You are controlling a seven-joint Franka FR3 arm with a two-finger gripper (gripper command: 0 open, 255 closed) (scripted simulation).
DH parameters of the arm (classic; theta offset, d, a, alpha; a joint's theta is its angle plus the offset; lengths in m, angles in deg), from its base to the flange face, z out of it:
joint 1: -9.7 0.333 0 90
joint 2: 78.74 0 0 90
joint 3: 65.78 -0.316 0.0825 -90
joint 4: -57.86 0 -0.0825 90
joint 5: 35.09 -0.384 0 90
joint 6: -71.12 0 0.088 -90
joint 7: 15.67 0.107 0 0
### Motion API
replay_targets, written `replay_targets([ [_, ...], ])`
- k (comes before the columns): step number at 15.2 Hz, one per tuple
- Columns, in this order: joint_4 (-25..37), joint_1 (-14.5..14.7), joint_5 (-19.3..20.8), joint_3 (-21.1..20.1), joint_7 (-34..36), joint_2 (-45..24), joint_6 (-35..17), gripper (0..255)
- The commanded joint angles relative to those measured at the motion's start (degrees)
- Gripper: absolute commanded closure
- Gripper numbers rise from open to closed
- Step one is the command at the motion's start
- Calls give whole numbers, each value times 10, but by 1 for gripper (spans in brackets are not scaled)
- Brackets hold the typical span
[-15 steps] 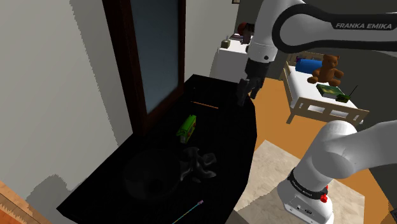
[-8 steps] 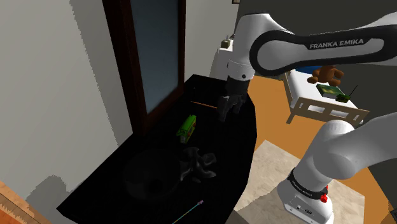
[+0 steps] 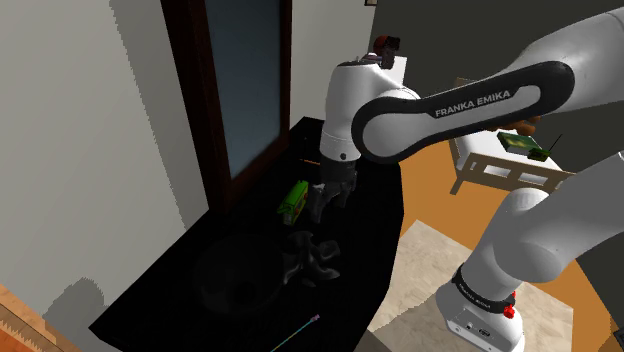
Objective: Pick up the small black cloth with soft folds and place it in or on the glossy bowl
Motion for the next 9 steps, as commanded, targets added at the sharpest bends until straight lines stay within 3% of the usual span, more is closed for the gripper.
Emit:
replay_targets([
  [1,11,2,0,-21,21,-41,-31,0],
  [4,31,4,9,-47,52,-96,-69,0],
  [9,12,4,12,-56,57,-121,-112,0],
])
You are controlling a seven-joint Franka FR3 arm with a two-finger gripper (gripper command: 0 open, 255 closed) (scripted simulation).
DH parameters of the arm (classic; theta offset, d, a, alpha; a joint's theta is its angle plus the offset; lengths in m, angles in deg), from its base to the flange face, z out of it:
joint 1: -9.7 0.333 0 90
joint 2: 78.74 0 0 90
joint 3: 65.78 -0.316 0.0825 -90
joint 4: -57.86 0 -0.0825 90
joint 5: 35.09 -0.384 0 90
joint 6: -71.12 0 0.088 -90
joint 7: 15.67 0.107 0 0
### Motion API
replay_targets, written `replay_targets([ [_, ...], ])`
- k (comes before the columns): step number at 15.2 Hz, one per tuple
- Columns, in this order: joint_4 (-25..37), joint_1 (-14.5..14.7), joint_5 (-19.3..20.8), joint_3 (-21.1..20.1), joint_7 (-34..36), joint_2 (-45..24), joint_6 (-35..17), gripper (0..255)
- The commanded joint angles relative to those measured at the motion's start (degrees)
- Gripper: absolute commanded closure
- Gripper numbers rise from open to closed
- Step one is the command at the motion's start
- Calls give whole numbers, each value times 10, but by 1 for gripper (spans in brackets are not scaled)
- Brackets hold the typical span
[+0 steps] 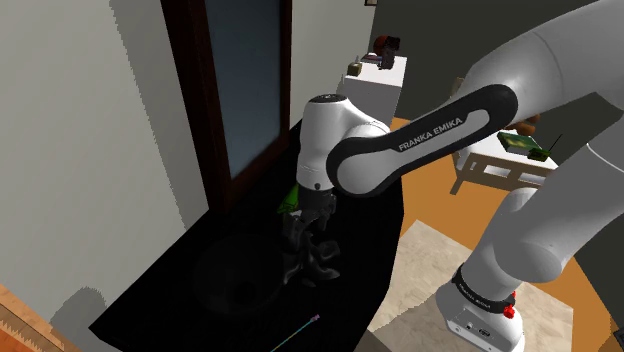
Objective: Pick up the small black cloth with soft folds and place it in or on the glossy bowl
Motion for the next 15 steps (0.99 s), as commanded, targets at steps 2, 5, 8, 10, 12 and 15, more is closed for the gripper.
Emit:
replay_targets([
  [2,-12,0,3,-5,3,-15,-27,0],
  [5,-14,0,3,-6,3,-19,-32,0],
  [8,-14,0,3,-6,3,-19,-32,0],
  [10,-14,0,3,-6,3,-19,-32,0],
  [12,-14,0,3,-6,3,-19,-32,255],
  [15,-14,0,3,-6,3,-19,-32,255],
])
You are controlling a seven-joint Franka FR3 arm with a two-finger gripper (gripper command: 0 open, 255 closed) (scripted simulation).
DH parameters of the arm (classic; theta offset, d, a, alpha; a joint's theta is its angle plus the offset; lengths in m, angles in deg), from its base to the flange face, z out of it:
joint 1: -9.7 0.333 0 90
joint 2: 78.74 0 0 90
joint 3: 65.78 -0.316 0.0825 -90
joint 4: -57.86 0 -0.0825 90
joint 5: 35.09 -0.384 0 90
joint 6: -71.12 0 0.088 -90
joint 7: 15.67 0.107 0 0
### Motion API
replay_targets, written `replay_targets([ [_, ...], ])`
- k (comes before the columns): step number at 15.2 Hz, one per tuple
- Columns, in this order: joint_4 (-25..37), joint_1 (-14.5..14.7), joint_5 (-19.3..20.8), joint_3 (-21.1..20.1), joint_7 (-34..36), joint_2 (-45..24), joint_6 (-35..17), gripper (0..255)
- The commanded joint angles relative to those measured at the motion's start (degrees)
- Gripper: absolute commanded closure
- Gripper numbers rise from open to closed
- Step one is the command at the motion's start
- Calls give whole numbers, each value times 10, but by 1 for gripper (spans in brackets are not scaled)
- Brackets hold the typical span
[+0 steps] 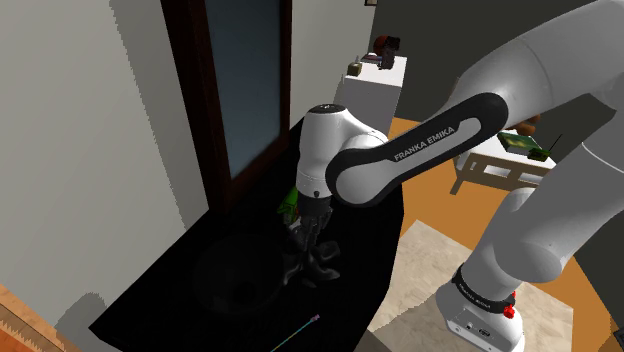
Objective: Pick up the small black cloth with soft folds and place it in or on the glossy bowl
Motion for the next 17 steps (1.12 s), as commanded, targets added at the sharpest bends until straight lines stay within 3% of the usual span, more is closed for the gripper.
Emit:
replay_targets([
  [1,-1,0,0,0,0,-1,0,255],
  [5,-1,0,0,0,0,-1,-1,255],
  [17,49,1,-8,16,-3,55,103,255],
])
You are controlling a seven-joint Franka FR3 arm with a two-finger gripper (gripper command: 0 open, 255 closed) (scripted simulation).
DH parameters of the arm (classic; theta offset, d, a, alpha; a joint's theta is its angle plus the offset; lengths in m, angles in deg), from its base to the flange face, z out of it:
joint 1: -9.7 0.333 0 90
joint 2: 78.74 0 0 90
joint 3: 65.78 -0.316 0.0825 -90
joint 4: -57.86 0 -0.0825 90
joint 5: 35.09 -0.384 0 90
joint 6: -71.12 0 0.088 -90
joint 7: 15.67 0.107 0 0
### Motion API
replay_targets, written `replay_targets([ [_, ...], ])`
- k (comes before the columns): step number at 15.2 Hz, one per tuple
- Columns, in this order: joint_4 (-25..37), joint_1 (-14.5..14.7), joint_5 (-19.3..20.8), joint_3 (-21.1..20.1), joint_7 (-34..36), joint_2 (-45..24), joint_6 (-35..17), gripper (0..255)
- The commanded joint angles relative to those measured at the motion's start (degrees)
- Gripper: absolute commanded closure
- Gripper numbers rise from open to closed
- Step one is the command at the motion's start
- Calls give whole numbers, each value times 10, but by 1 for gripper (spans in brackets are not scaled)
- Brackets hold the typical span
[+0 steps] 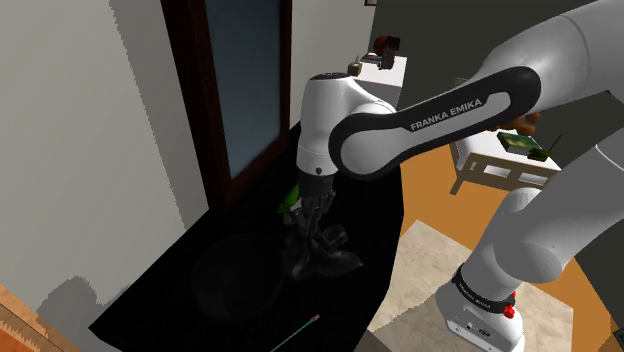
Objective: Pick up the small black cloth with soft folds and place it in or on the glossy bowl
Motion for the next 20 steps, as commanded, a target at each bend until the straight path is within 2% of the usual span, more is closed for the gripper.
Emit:
replay_targets([
  [1,8,0,-1,4,-2,9,17,255],
  [20,122,-4,5,26,7,48,169,255],
])
